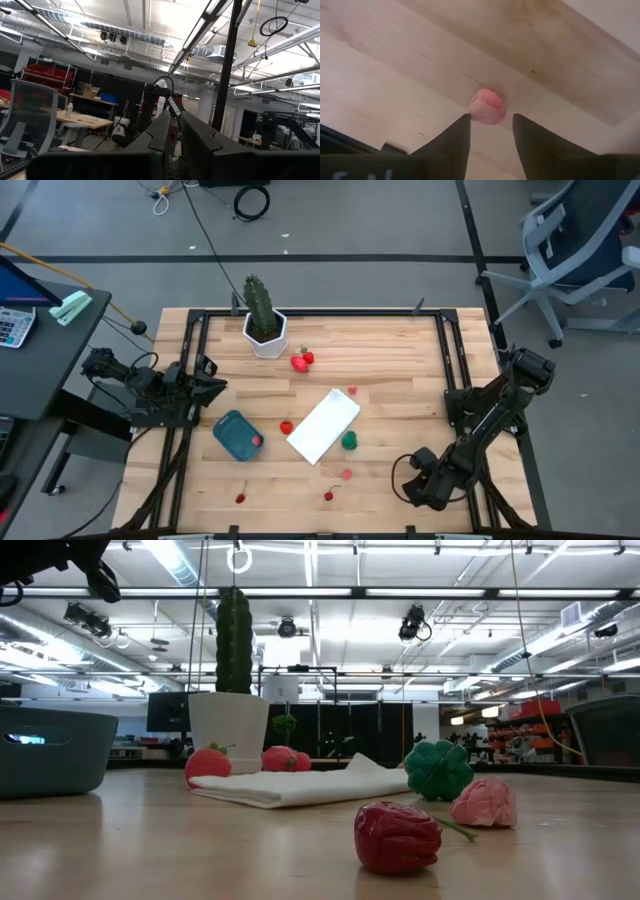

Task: Pick and placing Produce into tupperware
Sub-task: Put the peach into the blue bin

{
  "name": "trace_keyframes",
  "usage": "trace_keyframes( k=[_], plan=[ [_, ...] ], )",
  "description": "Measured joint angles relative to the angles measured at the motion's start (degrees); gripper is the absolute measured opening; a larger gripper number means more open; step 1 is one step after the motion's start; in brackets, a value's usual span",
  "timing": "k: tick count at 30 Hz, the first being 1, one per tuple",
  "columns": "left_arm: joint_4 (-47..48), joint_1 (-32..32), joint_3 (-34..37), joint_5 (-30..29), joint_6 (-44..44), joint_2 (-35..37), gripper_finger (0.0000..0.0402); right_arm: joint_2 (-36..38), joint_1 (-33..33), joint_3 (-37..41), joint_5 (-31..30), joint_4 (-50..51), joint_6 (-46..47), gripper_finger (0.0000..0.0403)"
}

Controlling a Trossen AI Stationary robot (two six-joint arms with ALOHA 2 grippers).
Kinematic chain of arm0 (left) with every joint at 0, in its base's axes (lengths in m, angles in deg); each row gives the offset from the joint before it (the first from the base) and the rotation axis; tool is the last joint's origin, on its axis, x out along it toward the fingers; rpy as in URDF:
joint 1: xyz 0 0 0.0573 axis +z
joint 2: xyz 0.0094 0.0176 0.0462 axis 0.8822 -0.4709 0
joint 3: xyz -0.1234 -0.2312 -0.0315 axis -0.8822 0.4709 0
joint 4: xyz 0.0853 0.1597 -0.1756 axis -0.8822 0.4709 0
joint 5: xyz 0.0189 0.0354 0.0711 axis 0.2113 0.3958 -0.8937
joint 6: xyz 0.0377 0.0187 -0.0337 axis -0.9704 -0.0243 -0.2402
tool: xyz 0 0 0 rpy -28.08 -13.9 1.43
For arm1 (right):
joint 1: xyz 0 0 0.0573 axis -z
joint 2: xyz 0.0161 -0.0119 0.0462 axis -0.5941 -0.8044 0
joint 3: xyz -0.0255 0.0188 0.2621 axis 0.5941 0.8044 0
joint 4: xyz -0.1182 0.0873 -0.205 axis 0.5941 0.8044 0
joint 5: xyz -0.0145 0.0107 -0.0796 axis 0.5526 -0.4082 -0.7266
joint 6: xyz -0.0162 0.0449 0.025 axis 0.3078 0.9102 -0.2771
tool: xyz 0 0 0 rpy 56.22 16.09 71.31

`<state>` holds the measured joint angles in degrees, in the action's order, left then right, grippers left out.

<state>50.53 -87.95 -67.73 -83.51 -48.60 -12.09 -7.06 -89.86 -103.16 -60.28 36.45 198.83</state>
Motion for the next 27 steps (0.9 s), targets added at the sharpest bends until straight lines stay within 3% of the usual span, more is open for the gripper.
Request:
trace_keyframes(
  k=[13, 20, 27],
  plan=[
    [0.02, 0.00, 0.00, 0.00, -0.02, 0.00, 0.0052, -2.73, 0.00, 0.07, 0.33, -1.79, -0.02, 0.0170],
    [0.04, -0.02, 0.00, 0.00, -0.04, 0.00, 0.0052, -0.91, 0.00, -1.43, 5.81, -2.02, 0.66, 0.0170],
    [0.06, -0.01, 0.00, 0.00, -0.07, 0.00, 0.0051, 0.65, 0.03, -4.52, -1.37, -2.17, -1.99, 0.0170]
  ],
)
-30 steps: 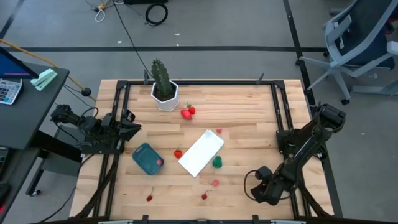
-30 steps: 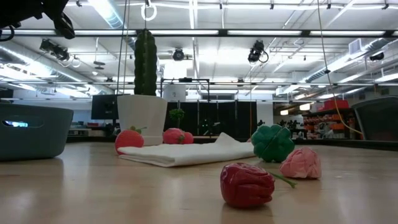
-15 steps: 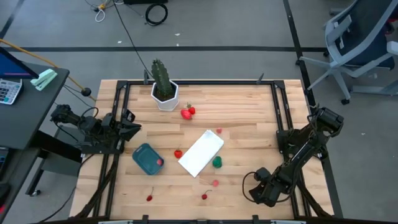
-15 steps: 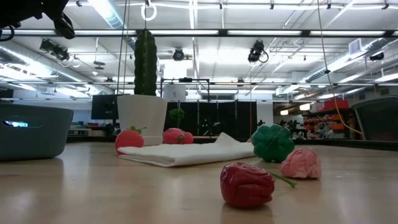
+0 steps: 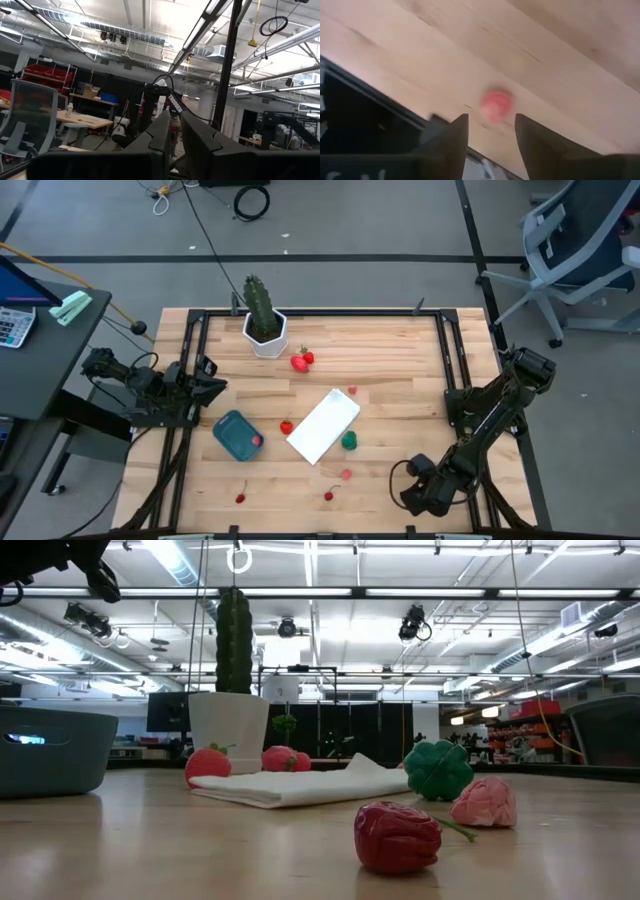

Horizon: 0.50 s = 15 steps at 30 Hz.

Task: Pick and placing Produce into tupperware
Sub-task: Put the peach into the blue bin

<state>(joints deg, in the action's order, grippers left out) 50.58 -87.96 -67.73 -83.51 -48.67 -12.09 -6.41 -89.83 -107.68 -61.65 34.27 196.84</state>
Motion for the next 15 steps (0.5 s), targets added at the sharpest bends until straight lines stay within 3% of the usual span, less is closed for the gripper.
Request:
trace_keyframes(
  k=[15],
  plan=[
    [0.29, 0.01, -0.02, 0.00, 0.02, 0.00, 0.0052, -4.50, -0.01, -0.63, 0.72, -2.18, 5.05, 0.0170]
  ],
)
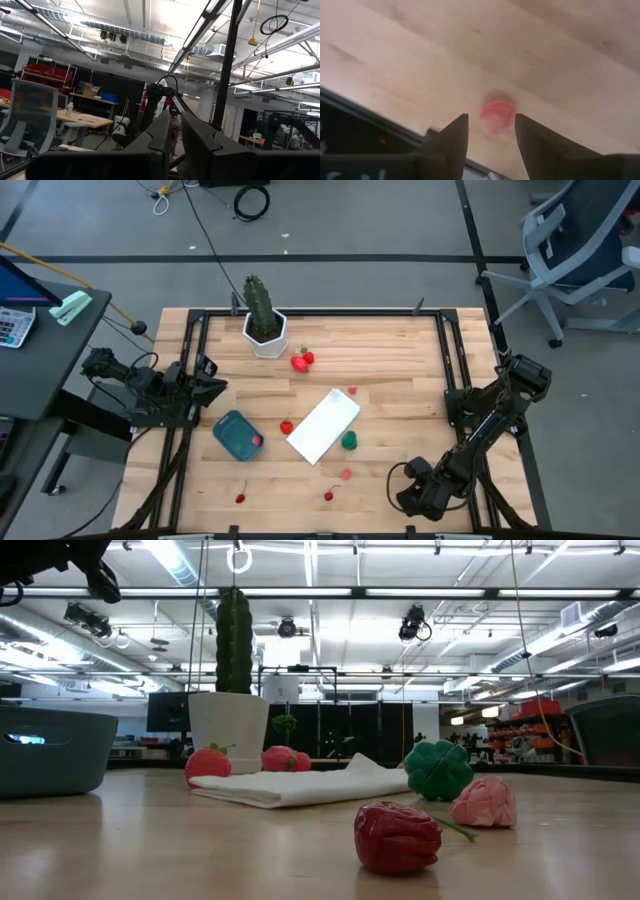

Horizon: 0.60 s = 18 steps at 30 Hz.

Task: Pick and placing Produce into tupperware
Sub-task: Put the peach into the blue bin

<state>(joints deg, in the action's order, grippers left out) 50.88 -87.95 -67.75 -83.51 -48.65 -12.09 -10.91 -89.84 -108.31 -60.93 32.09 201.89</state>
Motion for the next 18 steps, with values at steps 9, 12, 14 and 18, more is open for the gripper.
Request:
trace_keyframes(
  k=[9, 12, 14, 18],
  plan=[
    [-0.02, -0.01, 0.00, 0.00, -0.02, 0.00, 0.0052, -0.02, -0.04, 0.00, 0.09, -1.04, 0.21, 0.0169],
    [0.00, -0.01, 0.00, 0.00, 0.00, 0.00, 0.0053, -0.49, -0.19, 0.00, 0.26, -0.42, 1.62, 0.0169],
    [0.00, -0.02, 0.00, 0.01, -0.03, 0.00, 0.0052, -1.35, -0.41, 0.00, 0.74, -0.65, 1.53, 0.0169],
    [0.00, -0.02, 0.00, 0.00, -0.02, 0.00, 0.0052, -3.03, -0.46, 0.00, 1.06, -3.75, 1.13, 0.0169]
  ],
)
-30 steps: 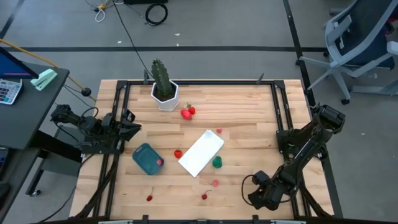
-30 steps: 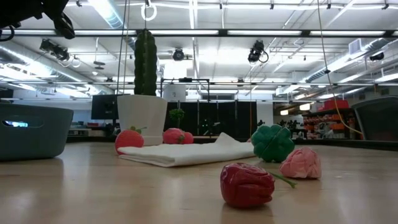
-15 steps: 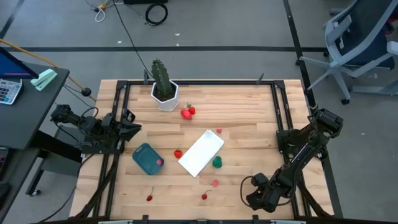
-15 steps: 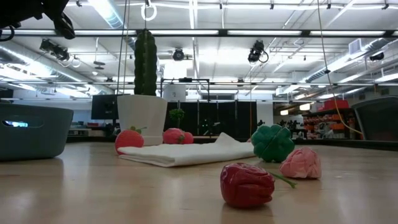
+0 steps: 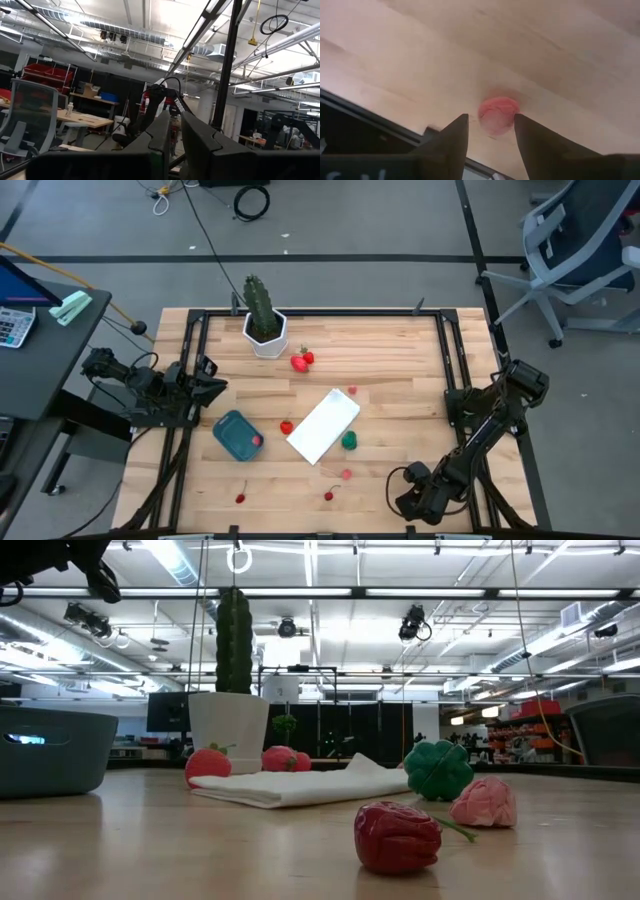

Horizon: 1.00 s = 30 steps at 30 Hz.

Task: Pick and placing Produce into tupperware
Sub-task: Put the peach into the blue bin

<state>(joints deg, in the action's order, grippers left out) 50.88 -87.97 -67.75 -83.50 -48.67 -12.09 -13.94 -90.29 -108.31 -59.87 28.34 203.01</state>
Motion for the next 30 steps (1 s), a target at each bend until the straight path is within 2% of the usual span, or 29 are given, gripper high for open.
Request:
trace_keyframes(
  k=[13, 21, 30],
  plan=[
    [0.04, 0.01, 0.00, 0.00, 0.01, 0.00, 0.0052, -1.91, -0.33, 0.00, 0.52, -0.30, -0.29, 0.0166],
    [0.02, 0.00, 0.00, 0.00, 0.02, 0.00, 0.0053, -2.85, -0.34, -0.20, 0.68, -0.19, -1.72, 0.0129],
    [0.00, 0.02, 0.00, 0.00, 0.04, 0.00, 0.0053, -1.55, 1.46, 0.02, -5.76, 1.84, -7.25, 0.0102]
  ],
)
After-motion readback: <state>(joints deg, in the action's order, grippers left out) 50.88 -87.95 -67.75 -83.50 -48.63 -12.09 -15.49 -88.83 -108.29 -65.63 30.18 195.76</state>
